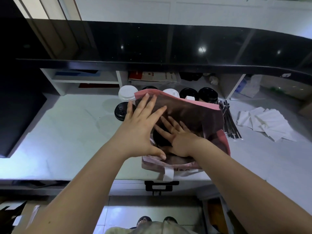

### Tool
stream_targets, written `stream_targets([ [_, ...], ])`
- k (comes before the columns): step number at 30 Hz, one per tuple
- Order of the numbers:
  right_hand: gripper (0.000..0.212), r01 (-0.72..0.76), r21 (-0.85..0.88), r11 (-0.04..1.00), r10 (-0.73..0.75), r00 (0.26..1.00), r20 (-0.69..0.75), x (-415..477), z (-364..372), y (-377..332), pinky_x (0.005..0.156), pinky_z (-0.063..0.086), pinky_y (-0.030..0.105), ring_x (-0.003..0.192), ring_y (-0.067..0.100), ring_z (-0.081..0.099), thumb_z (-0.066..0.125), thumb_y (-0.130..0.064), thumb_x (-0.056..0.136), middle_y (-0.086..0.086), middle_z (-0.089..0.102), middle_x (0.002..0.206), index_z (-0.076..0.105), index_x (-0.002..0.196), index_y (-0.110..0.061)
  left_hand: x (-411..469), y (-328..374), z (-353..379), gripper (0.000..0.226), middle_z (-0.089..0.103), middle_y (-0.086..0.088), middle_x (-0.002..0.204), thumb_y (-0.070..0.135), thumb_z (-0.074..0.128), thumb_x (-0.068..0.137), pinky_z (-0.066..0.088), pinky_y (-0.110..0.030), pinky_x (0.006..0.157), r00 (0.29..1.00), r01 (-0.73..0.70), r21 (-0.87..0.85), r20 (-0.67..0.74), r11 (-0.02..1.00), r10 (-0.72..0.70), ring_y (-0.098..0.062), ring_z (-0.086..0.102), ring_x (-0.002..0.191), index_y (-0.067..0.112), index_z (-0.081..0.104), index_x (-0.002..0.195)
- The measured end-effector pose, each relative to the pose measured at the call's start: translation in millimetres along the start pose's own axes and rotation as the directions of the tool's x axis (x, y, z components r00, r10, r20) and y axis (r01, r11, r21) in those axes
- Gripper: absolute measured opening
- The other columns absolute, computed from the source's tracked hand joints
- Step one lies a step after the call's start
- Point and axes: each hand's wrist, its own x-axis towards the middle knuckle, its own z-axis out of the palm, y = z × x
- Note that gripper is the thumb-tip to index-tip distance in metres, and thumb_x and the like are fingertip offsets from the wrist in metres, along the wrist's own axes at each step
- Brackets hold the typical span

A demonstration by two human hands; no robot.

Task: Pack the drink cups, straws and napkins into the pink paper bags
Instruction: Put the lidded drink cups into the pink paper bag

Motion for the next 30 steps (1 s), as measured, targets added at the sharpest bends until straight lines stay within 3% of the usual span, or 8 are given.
stream_targets([
  [6, 0.079, -0.041, 0.03, 0.999, 0.04, 0.999, 0.032, 2, 4, 2, 0.118, -0.007, 0.053, 0.141, 0.021, -0.035, 0.036, -0.06, 0.096, -0.006, -0.042, 0.151, -0.022, 0.147, -0.044, 0, 1, 3, 0.123, -0.018, 0.004, 0.162, 0.08, 0.067, 0.058, -0.014, -0.052, 0.118, 0.997, -0.044, -0.053, -0.06, 0.998, 0.041, -0.012, -0.031, 0.144, 0.038, 0.003, 0.154],
  [10, 0.081, -0.044, 0.07, 0.997, 0.036, 0.993, 0.115, -3, -23, 3, 0.119, -0.003, 0.053, 0.146, 0.024, -0.024, 0.041, -0.062, 0.094, -0.006, -0.03, 0.157, -0.016, 0.149, -0.045, 3, -3, 0, 0.089, 0.018, 0.004, 0.162, 0.071, 0.062, 0.075, -0.001, -0.055, 0.12, 0.975, -0.115, -0.193, -0.211, 0.974, 0.073, -0.013, -0.001, 0.151, 0.036, 0.03, 0.15],
  [12, 0.081, -0.033, 0.148, 0.989, 0.021, 0.997, 0.079, -18, -49, 4, 0.119, 0.008, 0.045, 0.15, 0.025, -0.003, 0.051, -0.054, 0.094, -0.004, -0.01, 0.163, -0.003, 0.153, -0.042, 3, -7, -4, 0.07, 0.04, 0.006, 0.152, 0.06, 0.061, 0.08, 0.009, -0.055, 0.12, 0.955, -0.12, -0.262, -0.294, 0.958, 0.039, -0.015, 0.021, 0.147, 0.032, 0.046, 0.142],
  [14, 0.071, -0.017, 0.263, 0.965, 0.018, 1.0, -0.005, -42, -76, 4, 0.108, 0.028, 0.033, 0.141, 0.022, 0.03, 0.058, -0.043, 0.094, -0.002, 0.025, 0.159, 0.019, 0.153, -0.038, 5, -9, -7, 0.057, 0.056, 0.007, 0.138, 0.05, 0.061, 0.081, 0.024, -0.053, 0.116, 0.937, -0.114, -0.272, -0.349, 0.956, 0.013, -0.015, 0.04, 0.135, 0.028, 0.056, 0.134],
  [17, 0.054, 0.035, 0.392, 0.919, 0.028, 0.988, -0.155, -81, -101, 9, 0.095, 0.036, 0.021, 0.115, 0.004, 0.051, 0.065, -0.037, 0.091, -0.014, 0.053, 0.136, 0.045, 0.141, -0.041, 7, -9, -13, 0.04, 0.069, 0.008, 0.112, 0.044, 0.058, 0.083, 0.047, -0.044, 0.092, 0.896, -0.11, -0.21, -0.445, 0.972, 0.005, -0.018, 0.059, 0.108, 0.026, 0.068, 0.118],
  [20, 0.039, 0.1, 0.511, 0.854, 0.056, 0.958, -0.281, -103, -112, 16, 0.094, 0.048, 0.022, 0.101, -0.006, 0.059, 0.071, -0.029, 0.087, -0.022, 0.064, 0.115, 0.061, 0.123, -0.043, 9, -5, -25, 0.03, 0.071, 0.009, 0.094, 0.041, 0.058, 0.086, 0.045, -0.033, 0.079, 0.837, -0.112, -0.172, -0.548, 0.979, 0.0, -0.017, 0.059, 0.089, 0.025, 0.073, 0.107],
  [22, 0.034, 0.099, 0.492, 0.865, 0.1, 0.926, -0.363, -109, -116, 20, 0.085, 0.048, 0.013, 0.095, -0.009, 0.058, 0.07, -0.026, 0.087, -0.023, 0.065, 0.106, 0.064, 0.116, -0.042, 12, -3, -35, 0.028, 0.072, 0.007, 0.098, 0.038, 0.061, 0.086, 0.045, -0.033, 0.08, 0.827, -0.106, -0.179, -0.562, 0.978, -0.013, -0.017, 0.059, 0.093, 0.023, 0.073, 0.107],
  [30, 0.03, -0.022, 0.449, 0.893, 0.279, 0.81, -0.516, -104, -135, 61, 0.09, 0.05, 0.025, 0.099, 0.007, 0.062, 0.07, -0.015, 0.087, -0.01, 0.067, 0.108, 0.069, 0.113, -0.029, 74, -9, -73, 0.034, 0.061, 0.007, 0.12, 0.04, 0.058, 0.092, 0.046, -0.043, 0.096, 0.927, -0.086, -0.155, -0.375, 0.984, 0.021, -0.016, 0.054, 0.112, 0.03, 0.062, 0.125],
])
